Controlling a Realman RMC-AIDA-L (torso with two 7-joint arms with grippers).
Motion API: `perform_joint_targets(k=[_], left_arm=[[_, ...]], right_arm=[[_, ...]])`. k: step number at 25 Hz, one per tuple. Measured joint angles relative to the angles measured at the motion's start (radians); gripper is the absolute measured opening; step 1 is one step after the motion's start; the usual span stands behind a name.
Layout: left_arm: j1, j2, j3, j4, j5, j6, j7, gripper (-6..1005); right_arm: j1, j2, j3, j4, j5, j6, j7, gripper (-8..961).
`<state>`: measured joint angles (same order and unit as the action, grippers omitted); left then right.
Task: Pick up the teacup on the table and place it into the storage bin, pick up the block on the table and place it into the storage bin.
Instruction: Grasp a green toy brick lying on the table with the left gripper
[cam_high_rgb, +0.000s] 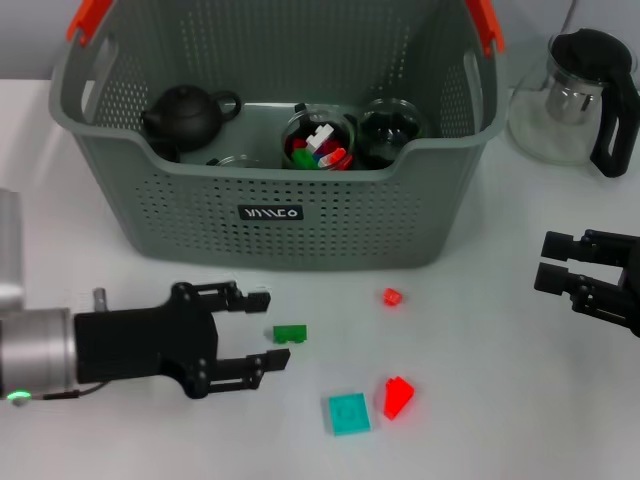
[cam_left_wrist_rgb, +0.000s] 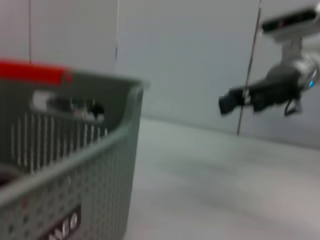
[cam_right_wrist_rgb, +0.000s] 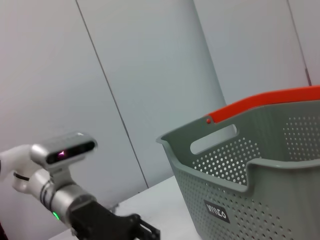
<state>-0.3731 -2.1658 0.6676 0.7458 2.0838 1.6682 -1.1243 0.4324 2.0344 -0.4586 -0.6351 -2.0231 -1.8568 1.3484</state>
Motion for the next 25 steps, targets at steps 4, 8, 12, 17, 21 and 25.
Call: perform_joint_targets(k=[4,8,12,17,21,25], left_arm=[[-0.032,0.0,0.006,-0.071,0.027,-0.101,0.003,687],[-0.07,-0.004,0.037,-0.13,0.031,-0.236,0.01,661],[-0.105,-0.002,0.06,-0.199,0.035,-0.34,0.028,635],[-0.112,-0.004,0.122,-0.207,0.038,-0.407,0.038,572],[-0.11,-0.004,0.134,-0.204,0.039,-0.399,0.038,538],[-0.095,-0.004,0.134,-0.193,0.041,-0.361,0.039,536]], right_arm=[[-0.002,0.001,0.0,0.0,0.0,0.0,0.0,495],[-0.005,0.0,0.0,0.0,0.0,0.0,0.0,495],[-0.006,-0.001,0.0,0.0,0.0,-0.001,0.0,495],[-0.008,0.0,0.0,0.0,0.0,-0.004,0.0,495],[-0.009,0.0,0.0,0.0,0.0,-0.007,0.0,495],[-0.011,0.0,0.0,0.0,-0.001,-0.007,0.0,496]])
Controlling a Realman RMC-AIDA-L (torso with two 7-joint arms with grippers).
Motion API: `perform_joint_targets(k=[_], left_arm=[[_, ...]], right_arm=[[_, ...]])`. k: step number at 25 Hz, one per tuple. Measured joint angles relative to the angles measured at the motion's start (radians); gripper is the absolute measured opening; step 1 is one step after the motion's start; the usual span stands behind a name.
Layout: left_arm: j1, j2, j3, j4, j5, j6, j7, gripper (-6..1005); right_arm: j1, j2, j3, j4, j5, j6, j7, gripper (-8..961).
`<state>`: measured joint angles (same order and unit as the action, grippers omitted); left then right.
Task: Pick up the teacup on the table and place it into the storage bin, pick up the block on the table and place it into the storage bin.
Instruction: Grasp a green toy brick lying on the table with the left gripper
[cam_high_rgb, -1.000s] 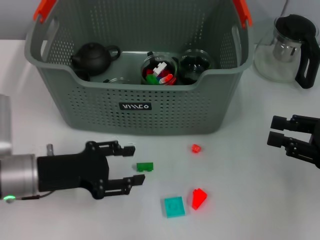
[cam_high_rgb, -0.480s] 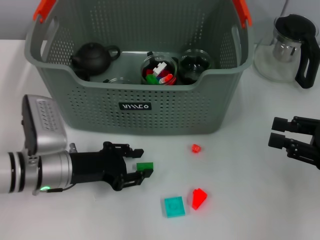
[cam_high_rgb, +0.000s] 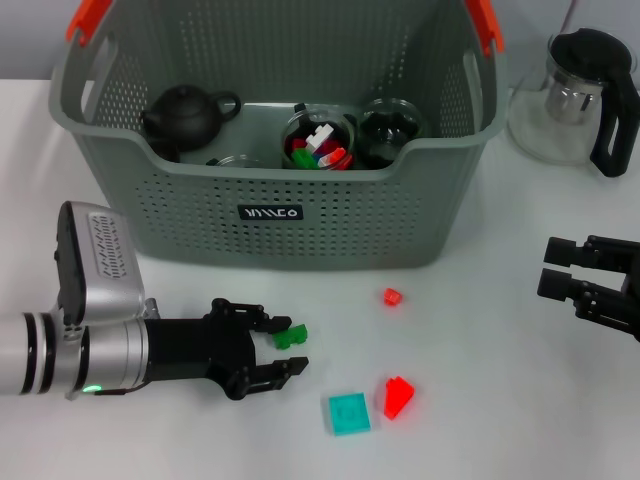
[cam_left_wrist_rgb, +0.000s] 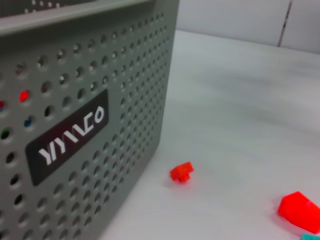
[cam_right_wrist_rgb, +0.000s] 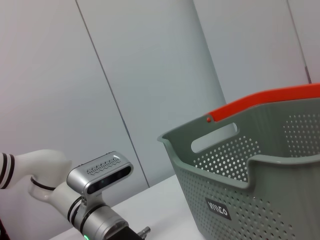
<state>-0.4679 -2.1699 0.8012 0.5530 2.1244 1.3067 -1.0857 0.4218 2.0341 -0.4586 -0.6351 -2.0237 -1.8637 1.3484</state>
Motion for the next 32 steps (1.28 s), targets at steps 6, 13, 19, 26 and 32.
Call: perform_joint_targets(k=[6,13,19,26,32], left_arm=[[0.006,-0.001,0.006,0.006,0.001,0.003,0.0,534],[0.004,-0.002,0.007,0.003,-0.007,-0.032,0.021,516],[0.005,-0.004,0.004,-0.002,-0.008,-0.034,0.048,497],[-0.002,-0.006,0.007,-0.011,-0.009,-0.05,0.044,472],[-0.016,-0.005,0.017,-0.006,-0.004,-0.064,-0.03,335]], right_arm=[[0.001,0.0,0.0,0.0,-0.001,0.002,0.0,496],[0.0,0.0,0.0,0.0,-0.001,0.007,0.0,496],[0.0,0.0,0.0,0.0,-0.001,0.006,0.0,496],[0.0,0.0,0.0,0.0,-0.001,0.007,0.0,495],[-0.001,0.0,0.0,0.0,-0.001,0.004,0.0,495]])
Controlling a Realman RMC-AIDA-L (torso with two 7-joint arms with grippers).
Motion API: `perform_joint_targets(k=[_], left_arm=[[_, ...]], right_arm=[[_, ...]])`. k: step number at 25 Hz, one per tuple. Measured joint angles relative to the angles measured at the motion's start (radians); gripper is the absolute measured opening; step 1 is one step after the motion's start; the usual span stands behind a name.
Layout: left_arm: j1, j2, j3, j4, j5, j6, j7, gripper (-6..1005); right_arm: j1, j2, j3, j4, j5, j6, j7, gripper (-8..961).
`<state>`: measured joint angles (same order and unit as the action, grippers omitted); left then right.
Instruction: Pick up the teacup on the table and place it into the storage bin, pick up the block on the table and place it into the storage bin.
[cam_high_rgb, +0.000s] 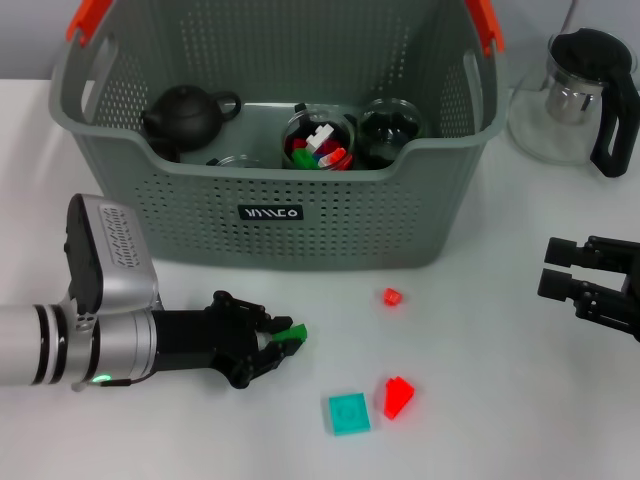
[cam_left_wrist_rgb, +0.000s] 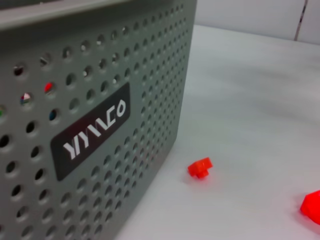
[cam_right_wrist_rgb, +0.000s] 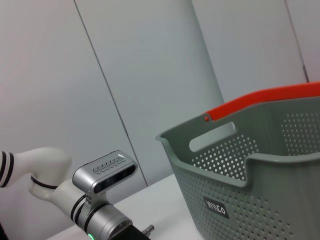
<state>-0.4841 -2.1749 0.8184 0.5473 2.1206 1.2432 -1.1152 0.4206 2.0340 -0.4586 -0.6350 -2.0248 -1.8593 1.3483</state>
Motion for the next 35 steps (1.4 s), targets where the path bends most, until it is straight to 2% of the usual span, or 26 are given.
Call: perform_joint_targets(k=[6,11,17,18,19,23,26,28,31,33,35], left_arm=[[0.0,0.0,0.007,0.013,0.001,0.001,-0.006,151],[0.01,0.001,0.005,0.036,-0.005,0.029,-0.016,166],[0.034,0.018,-0.006,0.134,0.0,0.216,-0.134,185],[0.034,0.018,-0.006,0.134,0.0,0.216,-0.134,188],[0.035,0.04,-0.053,0.159,-0.003,0.368,-0.163,191],[-0.007,0.068,-0.227,0.154,-0.032,0.616,-0.177,203],[-0.047,0.082,-0.313,0.147,-0.091,0.702,-0.24,212],[-0.078,0.092,-0.355,0.153,-0.155,0.719,-0.333,218],[-0.143,0.114,-0.38,0.203,-0.23,0.666,-0.507,227],[-0.189,0.132,-0.364,0.257,-0.23,0.588,-0.626,234],[-0.246,0.167,-0.294,0.319,-0.19,0.48,-0.78,240]], right_arm=[[0.0,0.0,-0.001,0.0,0.0,-0.002,0.0,496],[0.0,0.0,0.0,0.0,0.0,-0.004,0.0,496],[0.0,-0.002,0.0,0.0,0.002,-0.005,0.0,496],[0.0,-0.002,0.0,0.0,0.002,-0.005,0.0,496],[0.0,-0.002,0.0,0.0,0.002,-0.005,0.0,495],[0.002,-0.001,0.0,0.0,0.004,-0.005,0.0,495],[0.004,-0.001,0.0,0.0,0.005,-0.005,0.0,495],[0.008,-0.001,0.0,0.0,0.005,-0.005,0.0,495],[0.011,-0.002,-0.001,0.0,0.005,-0.005,0.0,495],[0.013,-0.002,-0.003,0.0,0.004,-0.004,0.0,496],[0.014,-0.001,-0.004,0.0,0.003,-0.004,0.0,496]])
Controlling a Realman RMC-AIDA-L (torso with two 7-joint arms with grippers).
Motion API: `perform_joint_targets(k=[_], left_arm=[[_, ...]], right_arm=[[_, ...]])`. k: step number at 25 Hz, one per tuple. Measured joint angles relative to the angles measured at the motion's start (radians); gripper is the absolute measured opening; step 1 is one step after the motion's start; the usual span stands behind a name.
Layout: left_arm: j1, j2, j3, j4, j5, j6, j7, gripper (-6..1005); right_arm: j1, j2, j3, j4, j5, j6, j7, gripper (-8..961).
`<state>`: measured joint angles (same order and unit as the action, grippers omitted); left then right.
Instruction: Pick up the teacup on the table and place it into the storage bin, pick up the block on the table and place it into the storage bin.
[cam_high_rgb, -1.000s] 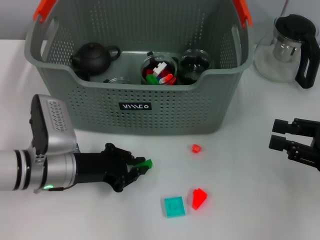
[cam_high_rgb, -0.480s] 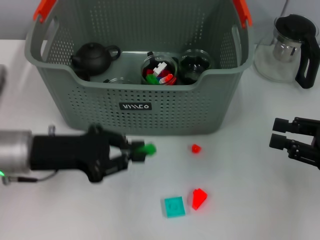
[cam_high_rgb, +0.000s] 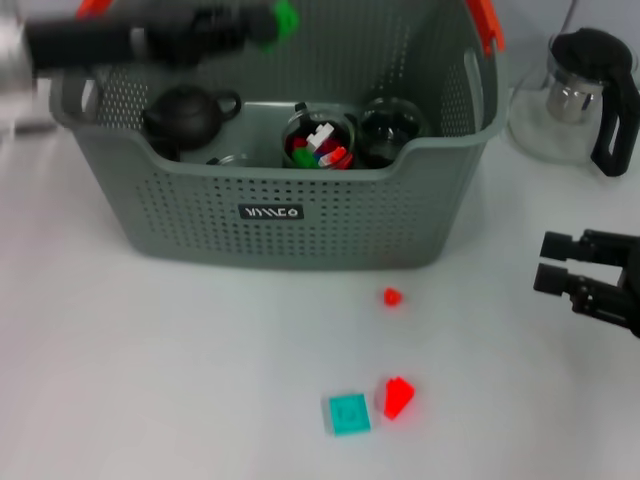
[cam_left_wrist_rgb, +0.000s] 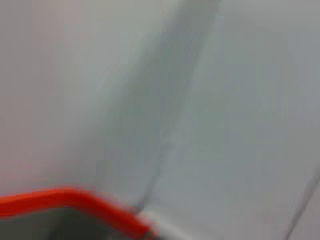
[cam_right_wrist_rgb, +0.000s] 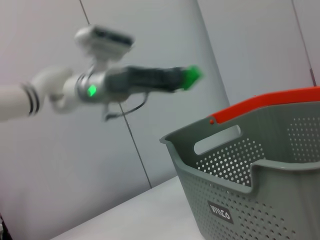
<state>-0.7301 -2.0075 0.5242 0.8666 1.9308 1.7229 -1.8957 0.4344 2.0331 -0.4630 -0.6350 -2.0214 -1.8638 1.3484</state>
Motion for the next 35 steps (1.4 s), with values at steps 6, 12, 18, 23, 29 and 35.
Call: perform_joint_targets(k=[6,12,18,23,29,35], left_arm=[[-0.184,0.08,0.184,0.029,0.305,-0.179,-0.267,258],[-0.245,-0.006,0.404,0.042,0.575,-0.474,-0.443,276],[-0.207,-0.09,0.455,0.107,0.656,-0.58,-0.45,295],[-0.016,-0.147,0.4,0.405,0.431,-0.52,-0.371,381],[0.305,-0.15,0.28,0.433,-0.186,-0.229,0.09,625],[0.397,-0.157,0.093,0.085,-0.192,0.092,0.612,770]], right_arm=[[0.001,0.001,-0.003,0.0,0.001,0.0,0.0,496],[0.006,0.002,-0.004,-0.001,-0.001,-0.001,0.0,496],[0.007,0.002,0.001,-0.003,-0.002,-0.002,0.0,496],[0.007,0.001,0.003,-0.003,-0.002,-0.002,0.0,495],[-0.001,0.001,0.005,-0.011,-0.001,0.001,0.0,495],[-0.001,0.002,0.007,-0.011,-0.002,0.008,0.011,496]])
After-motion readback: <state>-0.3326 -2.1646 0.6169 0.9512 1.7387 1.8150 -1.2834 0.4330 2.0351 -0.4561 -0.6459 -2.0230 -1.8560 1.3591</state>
